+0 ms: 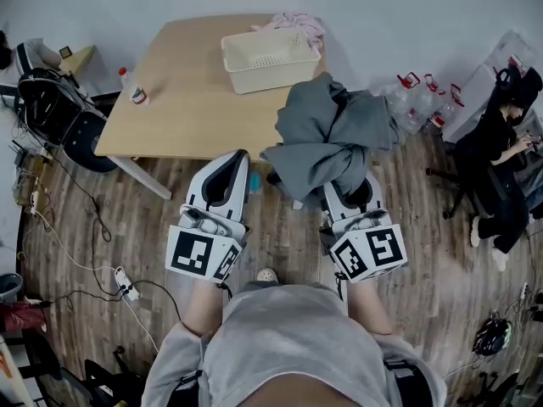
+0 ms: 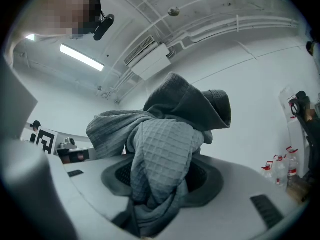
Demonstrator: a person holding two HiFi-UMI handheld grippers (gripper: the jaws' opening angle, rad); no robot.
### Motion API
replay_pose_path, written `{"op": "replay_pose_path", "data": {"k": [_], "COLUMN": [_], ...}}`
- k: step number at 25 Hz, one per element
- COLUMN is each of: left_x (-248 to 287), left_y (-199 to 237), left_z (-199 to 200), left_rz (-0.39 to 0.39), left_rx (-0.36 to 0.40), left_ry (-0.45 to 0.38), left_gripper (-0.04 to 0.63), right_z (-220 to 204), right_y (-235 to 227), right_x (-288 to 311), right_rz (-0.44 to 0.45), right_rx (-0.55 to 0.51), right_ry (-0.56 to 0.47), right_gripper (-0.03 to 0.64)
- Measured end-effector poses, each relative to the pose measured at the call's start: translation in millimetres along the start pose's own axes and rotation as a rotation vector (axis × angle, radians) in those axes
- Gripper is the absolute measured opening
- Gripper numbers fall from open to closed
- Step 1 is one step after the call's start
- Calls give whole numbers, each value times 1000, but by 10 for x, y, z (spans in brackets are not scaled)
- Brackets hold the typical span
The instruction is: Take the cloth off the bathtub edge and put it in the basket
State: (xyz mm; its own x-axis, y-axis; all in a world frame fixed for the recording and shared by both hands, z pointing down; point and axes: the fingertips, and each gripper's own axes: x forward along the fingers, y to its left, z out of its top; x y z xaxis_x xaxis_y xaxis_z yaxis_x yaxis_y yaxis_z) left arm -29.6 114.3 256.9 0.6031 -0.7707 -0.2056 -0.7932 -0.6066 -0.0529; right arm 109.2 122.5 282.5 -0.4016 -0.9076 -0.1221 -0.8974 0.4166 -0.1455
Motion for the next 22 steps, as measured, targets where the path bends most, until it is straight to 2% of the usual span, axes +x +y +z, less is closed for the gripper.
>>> {"op": "replay_pose_path", "data": {"k": [10,17,22], "left_x": [54,117,459], "left_y": [245,265,732], "left_z": [-136,-230,-266], "left_rz": [-45,-26,3], "left_rx": [-14,-9,-27], "left_ry": [-2,-4,4], "left_gripper": [-3,-3,-3], "right_z": [-103,-151,-145], "right_y": [84,-37,-145], "right_x": [170,221,798], "right_rz": [-42,-35,-24], "right_rx": [-3,3,-8], "right_ry": [-13,-25,4], "right_gripper": [206,206,206]}}
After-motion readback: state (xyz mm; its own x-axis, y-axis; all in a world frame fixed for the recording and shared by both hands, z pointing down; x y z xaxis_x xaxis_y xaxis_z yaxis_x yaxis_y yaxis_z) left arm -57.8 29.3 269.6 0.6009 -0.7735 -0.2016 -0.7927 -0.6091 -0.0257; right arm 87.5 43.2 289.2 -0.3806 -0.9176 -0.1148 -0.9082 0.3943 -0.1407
